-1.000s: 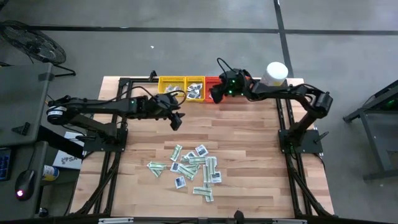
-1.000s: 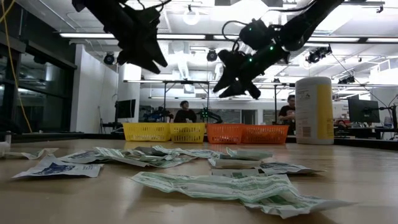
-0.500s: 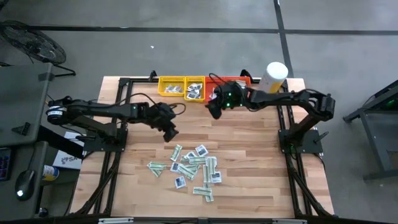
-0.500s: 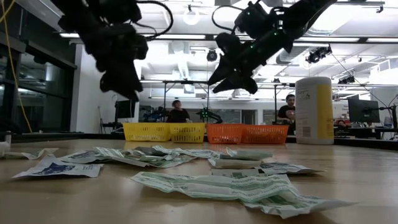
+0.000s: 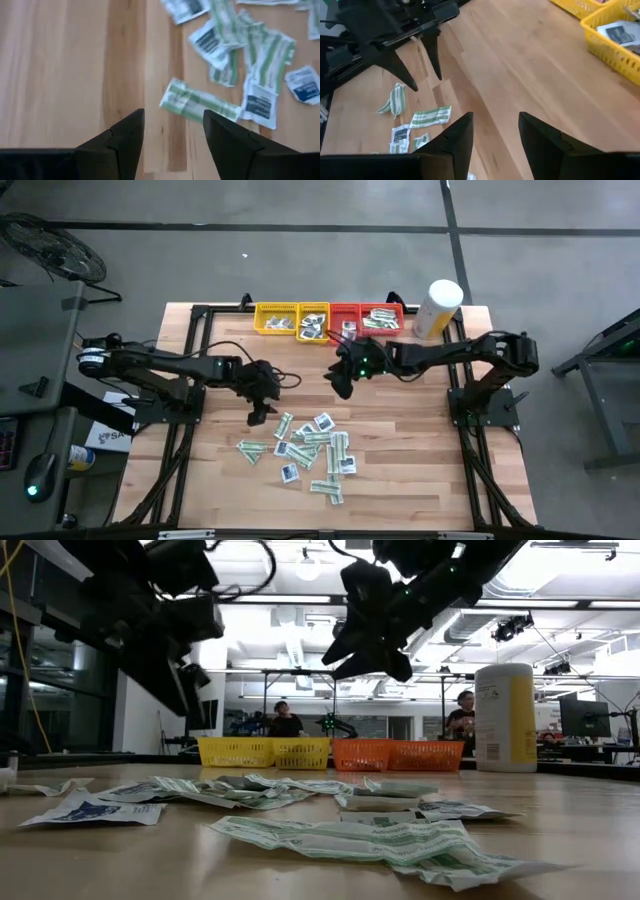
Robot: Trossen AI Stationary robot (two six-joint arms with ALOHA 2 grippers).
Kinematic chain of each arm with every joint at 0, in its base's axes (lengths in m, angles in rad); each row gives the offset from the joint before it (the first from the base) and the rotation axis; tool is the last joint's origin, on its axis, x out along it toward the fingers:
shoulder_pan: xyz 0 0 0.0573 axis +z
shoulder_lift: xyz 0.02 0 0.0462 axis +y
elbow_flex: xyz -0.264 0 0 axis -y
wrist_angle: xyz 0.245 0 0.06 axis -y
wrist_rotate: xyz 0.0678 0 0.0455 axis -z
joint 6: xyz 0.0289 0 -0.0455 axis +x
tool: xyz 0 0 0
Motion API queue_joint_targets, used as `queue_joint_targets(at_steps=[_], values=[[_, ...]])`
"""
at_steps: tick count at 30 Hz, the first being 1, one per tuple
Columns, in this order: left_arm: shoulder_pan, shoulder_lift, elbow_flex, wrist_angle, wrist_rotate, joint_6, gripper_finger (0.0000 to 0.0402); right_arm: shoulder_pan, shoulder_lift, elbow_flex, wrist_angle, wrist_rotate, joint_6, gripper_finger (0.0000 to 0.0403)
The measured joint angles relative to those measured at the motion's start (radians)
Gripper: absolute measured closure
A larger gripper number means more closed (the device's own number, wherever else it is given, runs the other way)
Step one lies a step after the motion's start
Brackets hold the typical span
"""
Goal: Pick & Place First Aid Supplies
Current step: Put the green pad into the right orange bin
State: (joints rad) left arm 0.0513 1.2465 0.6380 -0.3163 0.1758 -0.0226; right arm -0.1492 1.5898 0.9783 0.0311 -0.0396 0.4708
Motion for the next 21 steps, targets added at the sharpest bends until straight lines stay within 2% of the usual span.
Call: queue_joint_targets(at_steps=[8,21], values=[[-0.061,0.081,0.002,0.058,-0.024,0.071,0.0199,0.081,0.000,0.000,0.000,0.110,0.077,0.0252],[-0.059,0.235,0.002,0.143,-0.030,0.088,0.0199,0.171,0.000,0.000,-0.008,0.219,0.145,0.0252]])
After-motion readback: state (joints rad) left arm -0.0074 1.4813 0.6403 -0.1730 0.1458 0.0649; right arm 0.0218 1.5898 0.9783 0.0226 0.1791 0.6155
